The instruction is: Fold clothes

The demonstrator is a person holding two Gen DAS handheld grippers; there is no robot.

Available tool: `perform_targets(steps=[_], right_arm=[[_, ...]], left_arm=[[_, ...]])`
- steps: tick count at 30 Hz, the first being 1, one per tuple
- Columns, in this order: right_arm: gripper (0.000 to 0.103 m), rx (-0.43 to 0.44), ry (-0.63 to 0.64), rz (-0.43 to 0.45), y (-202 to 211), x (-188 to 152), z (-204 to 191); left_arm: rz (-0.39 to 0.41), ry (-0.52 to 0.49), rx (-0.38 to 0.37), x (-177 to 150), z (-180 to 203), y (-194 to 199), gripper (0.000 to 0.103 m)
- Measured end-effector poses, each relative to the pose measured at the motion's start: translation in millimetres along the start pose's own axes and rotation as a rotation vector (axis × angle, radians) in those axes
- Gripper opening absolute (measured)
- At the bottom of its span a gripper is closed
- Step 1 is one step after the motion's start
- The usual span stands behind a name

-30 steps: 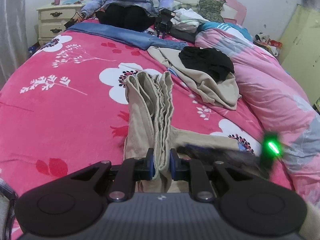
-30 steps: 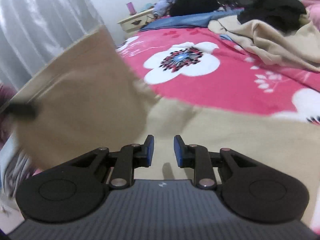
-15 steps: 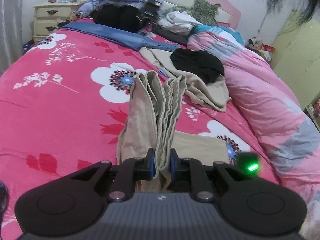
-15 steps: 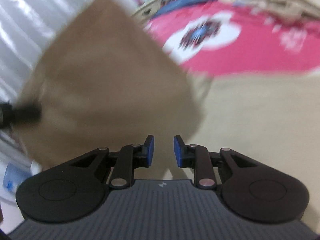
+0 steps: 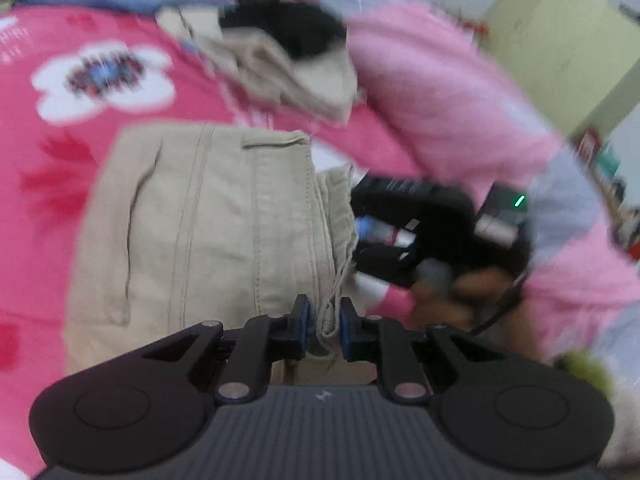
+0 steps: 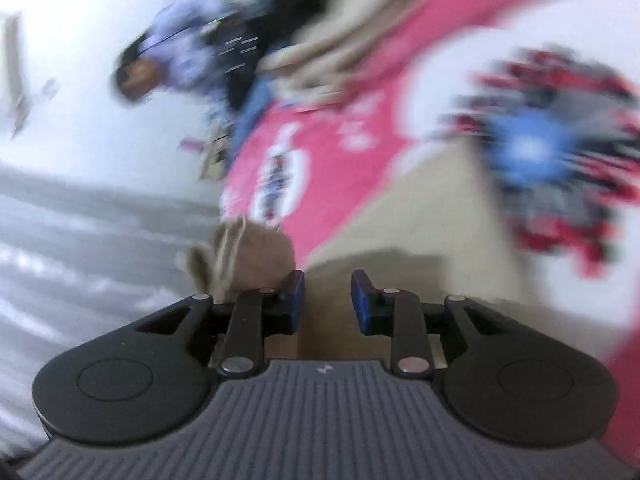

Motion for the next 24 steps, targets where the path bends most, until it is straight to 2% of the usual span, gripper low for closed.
perform_targets(steps=[2, 4, 6, 7, 8, 12, 16, 18, 20, 22, 24], right_arm=[[0.026, 0.003, -0.129, -0.008, 7.8, 3.2, 30.5], [0.029, 0.081, -0.268, 0.024, 25.4, 2.9, 51.0], [0.038, 0.168, -0.384, 0.071, 41.1, 3.2, 64.8], [0.042, 0.169, -0.388, 0.073, 43.1, 2.6, 66.3], [0.043, 0.153, -0.369, 0.066, 42.6, 1.8, 65.6], [0.045, 0.09, -0.162, -0.014, 27.2, 2.6, 39.6], [0.045, -0.038, 0.132, -0.095, 3.2, -1.3, 3.1], [0.038, -0.09, 0.245, -0.113, -6.9, -6.8, -11.8], [0.024, -0.142, 0.363, -0.116, -11.9, -9.8, -26.0], [0.019, -0.164, 0.466, -0.108, -6.3, -12.6, -35.8], [0.016, -0.145, 0.562, -0.09, -0.1, -10.0, -47.6]], left_arm=[[-0.018, -0.021, 0.014, -6.6, 2.0, -10.3, 0.016], [-0.027, -0.041, 0.029, -8.3, 1.9, -13.1, 0.016], [-0.037, -0.039, 0.035, -7.8, -0.5, -14.2, 0.016], [-0.041, -0.045, 0.042, -7.5, 0.4, -15.8, 0.016], [-0.044, -0.053, 0.049, -7.1, 2.0, -17.9, 0.016], [-0.041, -0.088, 0.079, -6.4, 7.7, -24.6, 0.016], [-0.026, -0.109, 0.112, -9.4, 14.4, -25.9, 0.016], [-0.016, -0.116, 0.126, -10.2, 17.5, -25.4, 0.016], [0.0, -0.114, 0.125, -8.7, 21.3, -25.0, 0.016], [0.004, -0.101, 0.068, -7.4, 31.3, -24.6, 0.001], [0.016, -0.121, 0.014, -6.9, 48.8, -24.5, 0.001]])
Point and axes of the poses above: each gripper's, at about its wrist camera, not at the fingertips, and y roughly against the way its jaws point, z to its right, x to its top, the point moved 8 cm from there along -y, roughly the way its jaws point, and after that the axes turned 6 degrees about -x, right-handed, at the moved point
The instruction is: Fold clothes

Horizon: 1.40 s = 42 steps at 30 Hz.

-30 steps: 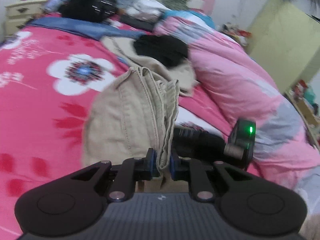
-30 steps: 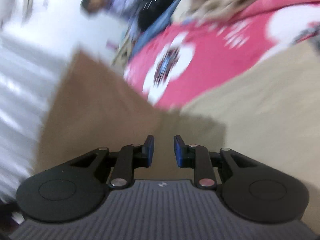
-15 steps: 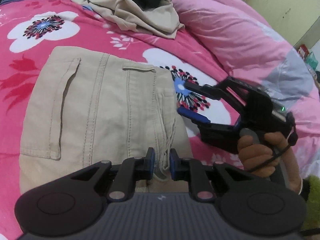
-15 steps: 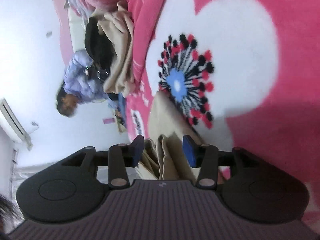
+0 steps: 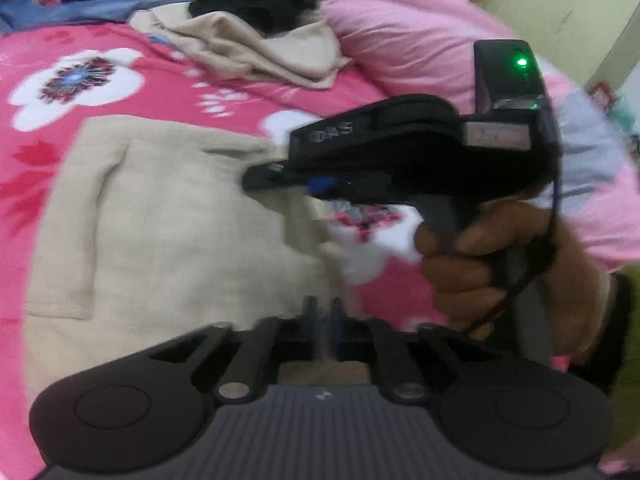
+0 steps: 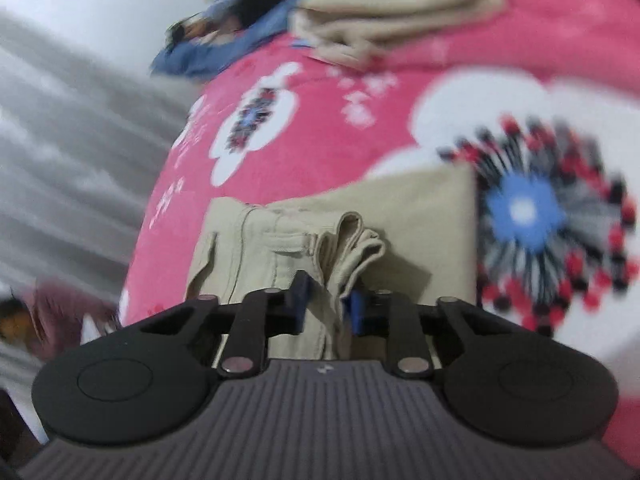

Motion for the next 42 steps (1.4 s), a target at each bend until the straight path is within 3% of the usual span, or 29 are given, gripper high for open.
perform_targets(steps=[3, 5, 10, 12, 14, 15, 16, 18, 19, 20, 25, 31, 35, 37, 42], right_arm=[[0.014, 0.026, 0.112, 0.019, 13.4, -0.7, -5.3], [0.014, 0.008, 0.136, -0.005, 7.6, -3.5, 4.4], [0.019, 0.084, -0.036, -0.066, -3.1, -6.6, 32.7], [0.026, 0.108, -0.078, -0.075, -2.5, -7.6, 33.9], [0.041, 0.121, -0.083, -0.113, -9.4, -13.4, 29.4], [0.042, 0.116, -0.067, -0.126, -13.1, -15.8, 26.1], [0.041, 0.101, -0.038, -0.128, -16.5, -17.1, 22.4], [0.028, 0.073, 0.018, -0.127, -20.4, -17.7, 16.0], [0.016, 0.063, 0.041, -0.118, -18.5, -14.8, 14.3], [0.014, 0.065, 0.055, -0.106, -15.1, -11.8, 13.1], [0.013, 0.079, 0.176, -0.022, 16.1, -4.1, 8.5], [0.014, 0.069, 0.178, -0.06, 11.3, -12.0, 49.1], [0.015, 0.097, 0.153, -0.078, 5.1, -11.6, 56.4], [0.02, 0.068, 0.16, -0.08, 8.5, -11.2, 55.9], [0.027, -0.103, 0.195, -0.054, 42.0, -5.8, 55.8]], left_arm=[[-0.006, -0.074, -0.014, -4.1, 23.7, -10.4, 0.001], [-0.037, -0.03, -0.03, -10.2, 25.3, -16.7, 0.002], [-0.011, 0.065, -0.012, -8.7, 0.9, 19.8, 0.018], [-0.015, 0.118, 0.012, -7.6, -17.5, 36.5, 0.02], [-0.012, 0.173, 0.048, -5.4, -37.0, 49.2, 0.021], [-0.005, 0.197, 0.072, -5.3, -47.5, 55.9, 0.022], [0.002, 0.215, 0.102, -2.6, -57.1, 58.9, 0.022], [0.022, 0.246, 0.19, 1.1, -79.4, 60.9, 0.022], [0.034, 0.262, 0.222, 2.1, -87.9, 59.3, 0.022], [0.041, 0.278, 0.239, 2.4, -94.5, 56.5, 0.022], [0.027, 0.304, 0.175, -3.7, -83.3, 33.5, 0.021], [0.039, 0.326, 0.128, -6.3, -63.0, 13.2, 0.025], [0.074, 0.312, 0.106, 1.8, -56.1, 34.3, 0.025], [0.106, 0.294, 0.145, 3.7, -61.2, 53.1, 0.025], [0.147, 0.291, 0.275, -7.4, -95.3, 77.1, 0.025]])
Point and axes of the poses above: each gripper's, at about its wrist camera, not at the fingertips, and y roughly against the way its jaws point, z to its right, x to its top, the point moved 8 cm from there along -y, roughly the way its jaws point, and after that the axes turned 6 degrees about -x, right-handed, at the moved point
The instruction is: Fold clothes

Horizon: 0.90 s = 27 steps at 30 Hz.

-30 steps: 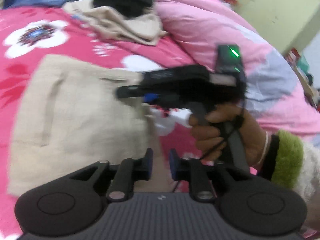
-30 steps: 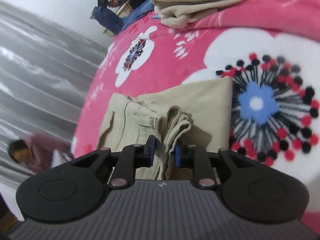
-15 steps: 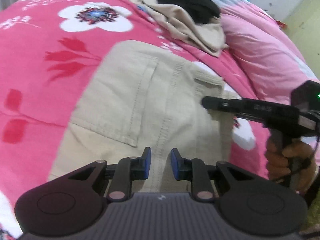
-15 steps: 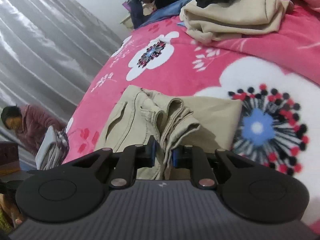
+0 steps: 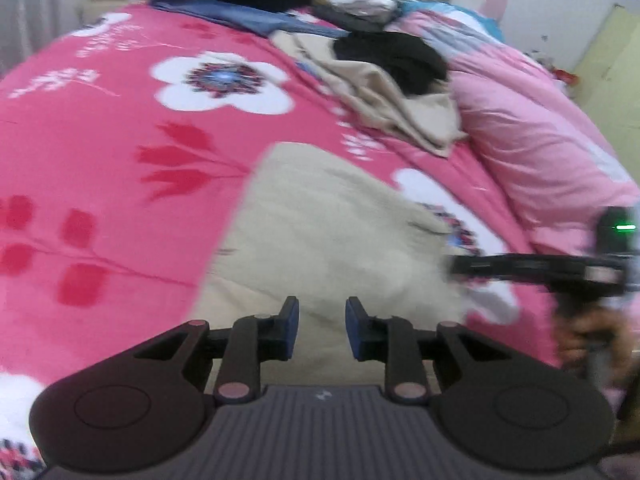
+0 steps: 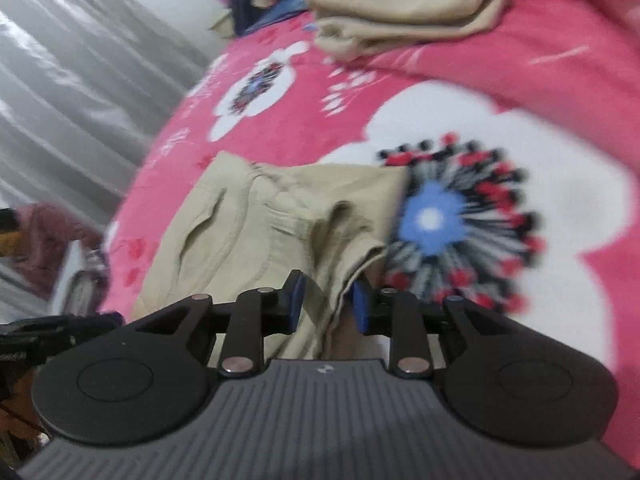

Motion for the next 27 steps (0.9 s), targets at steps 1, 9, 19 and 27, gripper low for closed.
perform_targets(steps=[1, 9, 19, 27], right_arm=[[0.027, -0.052, 0.039, 0.026, 11.1, 2.1, -2.1], [0.026, -0.044, 0.499, 0.125, 23.3, 18.4, -123.1], [0.03, -0.152, 0.507, -0.143, -37.2, -7.9, -90.1], [0.031, -0.194, 0.632, -0.003, -43.5, 39.0, -167.4]], left_arm=[[0.003, 0.012, 0.014, -1.0, -7.2, -1.1, 0.025], [0.036, 0.182, 0.105, -1.1, -68.3, 6.9, 0.025], [-0.072, 0.17, -0.096, -11.2, -94.7, -15.3, 0.056], [-0.131, 0.31, -0.229, -16.1, -114.3, -25.1, 0.054]])
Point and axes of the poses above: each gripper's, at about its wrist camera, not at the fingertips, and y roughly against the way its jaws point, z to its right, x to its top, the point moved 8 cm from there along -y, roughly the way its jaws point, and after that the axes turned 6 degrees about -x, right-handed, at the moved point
